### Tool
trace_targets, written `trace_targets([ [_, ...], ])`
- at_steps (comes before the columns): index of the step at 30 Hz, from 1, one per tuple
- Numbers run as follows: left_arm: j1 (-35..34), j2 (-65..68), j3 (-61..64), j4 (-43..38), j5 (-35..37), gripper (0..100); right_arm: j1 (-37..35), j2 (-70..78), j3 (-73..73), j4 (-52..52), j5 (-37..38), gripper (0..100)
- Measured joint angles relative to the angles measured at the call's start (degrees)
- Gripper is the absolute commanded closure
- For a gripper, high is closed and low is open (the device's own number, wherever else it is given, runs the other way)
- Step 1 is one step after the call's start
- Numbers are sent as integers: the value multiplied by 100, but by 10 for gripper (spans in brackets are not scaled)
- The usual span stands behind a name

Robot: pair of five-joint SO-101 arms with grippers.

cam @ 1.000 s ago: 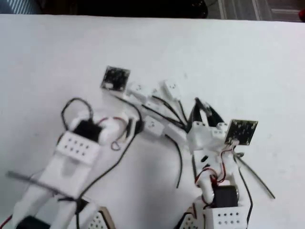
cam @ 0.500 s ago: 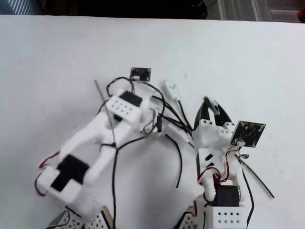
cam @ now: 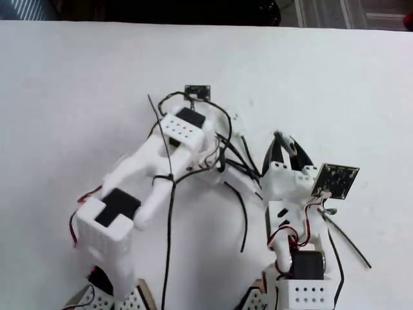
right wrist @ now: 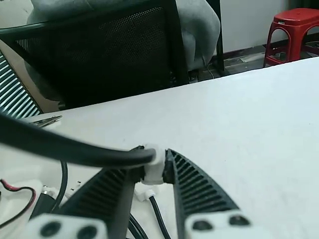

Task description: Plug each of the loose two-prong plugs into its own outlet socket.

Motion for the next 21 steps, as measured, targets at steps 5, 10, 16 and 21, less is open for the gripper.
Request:
trace_targets([
  [5, 9, 343, -237, 9, -18, 727, 0, 0, 0, 0, 0, 981],
  [10, 9, 440, -255, -9, -18, 728, 0, 0, 0, 0, 0, 981],
  [16, 9, 440, -299, 220, -176, 728, 0, 0, 0, 0, 0, 981],
  [21, -114, 475, -308, 571, -1512, 728, 0, 0, 0, 0, 0, 981],
])
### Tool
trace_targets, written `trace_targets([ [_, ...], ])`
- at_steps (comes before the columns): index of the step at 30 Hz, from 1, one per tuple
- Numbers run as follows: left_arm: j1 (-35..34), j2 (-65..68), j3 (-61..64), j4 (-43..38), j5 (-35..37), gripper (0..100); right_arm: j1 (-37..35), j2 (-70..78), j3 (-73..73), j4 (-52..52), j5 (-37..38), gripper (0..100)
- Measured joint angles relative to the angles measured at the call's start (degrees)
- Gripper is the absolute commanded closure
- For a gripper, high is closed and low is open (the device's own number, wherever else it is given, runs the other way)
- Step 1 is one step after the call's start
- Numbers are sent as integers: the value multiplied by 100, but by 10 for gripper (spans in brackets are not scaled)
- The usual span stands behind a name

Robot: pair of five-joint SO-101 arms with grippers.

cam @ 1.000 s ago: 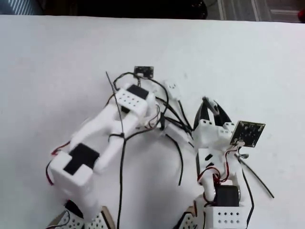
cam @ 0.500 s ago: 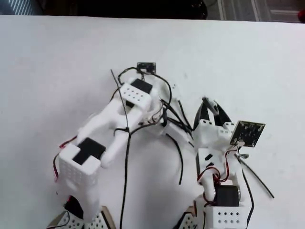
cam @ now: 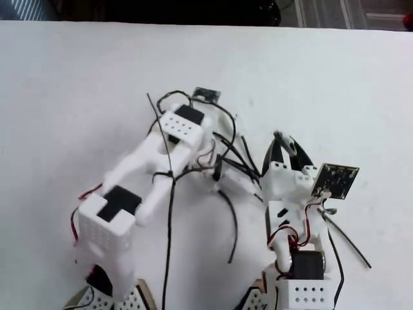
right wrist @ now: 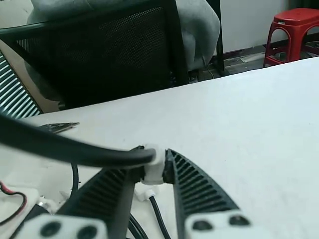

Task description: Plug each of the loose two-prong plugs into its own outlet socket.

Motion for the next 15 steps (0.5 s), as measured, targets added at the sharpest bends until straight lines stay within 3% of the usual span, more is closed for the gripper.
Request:
trace_targets([
  [15, -1371, 167, -536, 1495, -3692, 723, 0, 0, 0, 0, 0, 981],
])
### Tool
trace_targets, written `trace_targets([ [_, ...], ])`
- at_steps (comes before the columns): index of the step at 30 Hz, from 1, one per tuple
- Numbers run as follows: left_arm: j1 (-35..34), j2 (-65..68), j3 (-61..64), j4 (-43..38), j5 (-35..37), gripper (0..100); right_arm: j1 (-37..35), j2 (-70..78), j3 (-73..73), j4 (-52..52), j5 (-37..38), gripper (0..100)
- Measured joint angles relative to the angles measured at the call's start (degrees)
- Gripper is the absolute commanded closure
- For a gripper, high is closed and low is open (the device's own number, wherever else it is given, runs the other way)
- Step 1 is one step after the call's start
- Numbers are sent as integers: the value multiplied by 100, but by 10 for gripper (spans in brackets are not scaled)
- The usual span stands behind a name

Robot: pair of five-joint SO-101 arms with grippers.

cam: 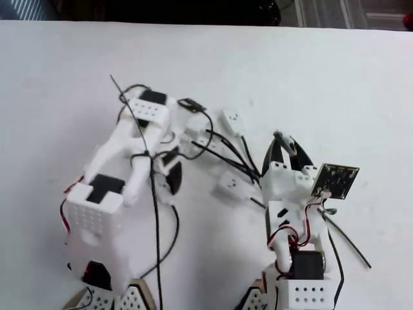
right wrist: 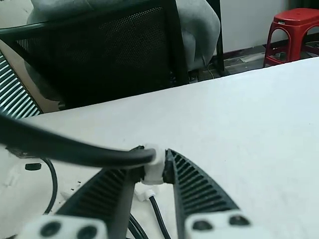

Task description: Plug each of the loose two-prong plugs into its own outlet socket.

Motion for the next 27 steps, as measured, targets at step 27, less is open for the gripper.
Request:
trace_targets([
  [27, -132, -2356, 3833, -2514, 2382, 679, 0, 0, 0, 0, 0, 981],
])
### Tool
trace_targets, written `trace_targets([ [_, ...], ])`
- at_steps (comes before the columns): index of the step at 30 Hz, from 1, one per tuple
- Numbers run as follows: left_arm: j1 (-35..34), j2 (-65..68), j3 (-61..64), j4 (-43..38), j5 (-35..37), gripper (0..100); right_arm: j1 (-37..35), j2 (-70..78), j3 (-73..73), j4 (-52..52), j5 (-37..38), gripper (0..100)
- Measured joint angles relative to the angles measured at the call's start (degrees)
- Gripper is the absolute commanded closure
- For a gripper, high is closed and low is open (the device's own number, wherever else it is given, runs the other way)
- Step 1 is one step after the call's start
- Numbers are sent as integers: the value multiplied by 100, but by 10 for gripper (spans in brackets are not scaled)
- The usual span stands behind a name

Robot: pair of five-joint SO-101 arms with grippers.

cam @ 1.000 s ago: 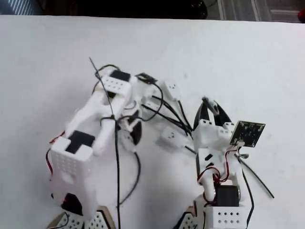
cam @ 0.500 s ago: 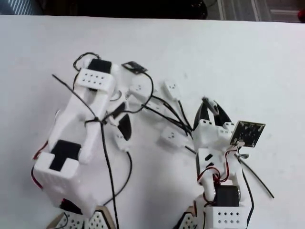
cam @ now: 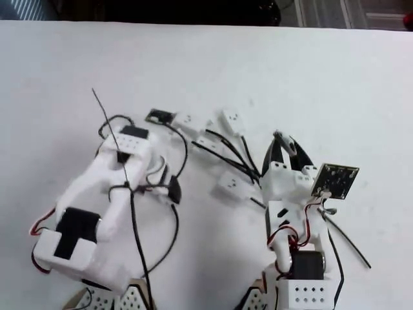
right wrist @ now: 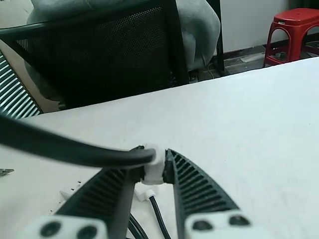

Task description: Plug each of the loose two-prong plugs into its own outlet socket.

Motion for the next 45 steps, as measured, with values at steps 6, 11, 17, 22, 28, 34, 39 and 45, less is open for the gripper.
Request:
trace_targets([
  [6, 0, -9, 220, -624, 782, 729, 0, 0, 0, 0, 0, 981],
  [11, 9, -35, 220, -659, 642, 930, 0, 0, 0, 0, 0, 981],
  [17, 18, -114, 193, -756, -1486, 977, -9, 0, 0, 0, 0, 981],
  [22, 9, -114, -105, -536, -2971, 973, -9, 0, 0, 0, 0, 981],
  [28, 9, -114, -668, -273, -4176, 781, -9, 0, 0, 0, 0, 981],
  [34, 0, -114, -1415, 677, -3798, 749, -9, 0, 0, 0, 0, 981],
  [39, -9, -114, -1864, 1231, -3798, 782, -9, 0, 0, 0, 0, 981],
  [45, -9, -738, -1626, 1442, -3798, 778, -9, 0, 0, 0, 0, 981],
])
